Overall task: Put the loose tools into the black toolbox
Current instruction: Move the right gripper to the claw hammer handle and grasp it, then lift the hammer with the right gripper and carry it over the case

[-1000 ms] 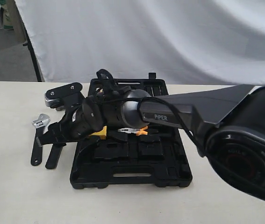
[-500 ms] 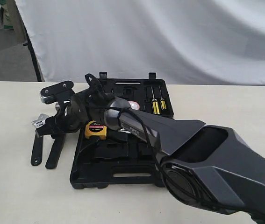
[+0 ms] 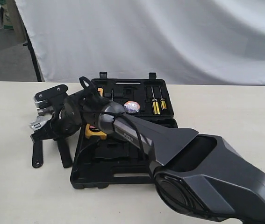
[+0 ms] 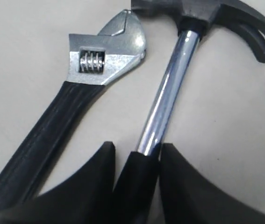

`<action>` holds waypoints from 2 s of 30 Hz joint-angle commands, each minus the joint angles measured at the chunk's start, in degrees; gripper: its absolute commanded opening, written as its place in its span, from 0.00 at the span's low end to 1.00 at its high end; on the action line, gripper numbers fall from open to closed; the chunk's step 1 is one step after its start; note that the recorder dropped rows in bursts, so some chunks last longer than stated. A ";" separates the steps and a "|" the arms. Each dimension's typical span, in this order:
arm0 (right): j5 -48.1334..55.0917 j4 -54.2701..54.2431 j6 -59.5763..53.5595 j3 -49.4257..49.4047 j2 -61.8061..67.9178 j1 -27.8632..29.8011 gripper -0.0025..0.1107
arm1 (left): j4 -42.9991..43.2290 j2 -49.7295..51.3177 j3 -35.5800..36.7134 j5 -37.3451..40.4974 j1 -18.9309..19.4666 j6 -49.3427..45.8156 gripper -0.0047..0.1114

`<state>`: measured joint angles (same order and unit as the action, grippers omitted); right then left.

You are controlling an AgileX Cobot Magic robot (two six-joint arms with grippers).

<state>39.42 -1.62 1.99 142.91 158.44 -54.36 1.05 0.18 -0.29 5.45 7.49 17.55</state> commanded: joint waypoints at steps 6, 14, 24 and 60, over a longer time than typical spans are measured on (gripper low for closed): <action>10.01 -4.88 -0.29 -0.38 -1.36 -0.81 0.02 | 0.25 -0.18 -0.15 -0.41 1.45 0.27 0.05; 12.97 -9.62 -0.94 -0.38 -5.38 -0.92 0.02 | 0.25 -0.18 -0.15 -0.41 1.45 0.27 0.05; 20.50 -9.49 -3.52 -0.38 -10.97 -0.38 0.02 | 0.25 -0.18 -0.15 -0.41 1.45 0.27 0.05; 30.55 19.14 9.76 -4.60 -8.96 -0.06 0.02 | 0.25 -0.18 -0.15 -0.41 1.45 0.27 0.05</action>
<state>69.15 14.63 11.05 138.56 148.89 -54.00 1.05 0.18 -0.29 5.45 7.49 17.55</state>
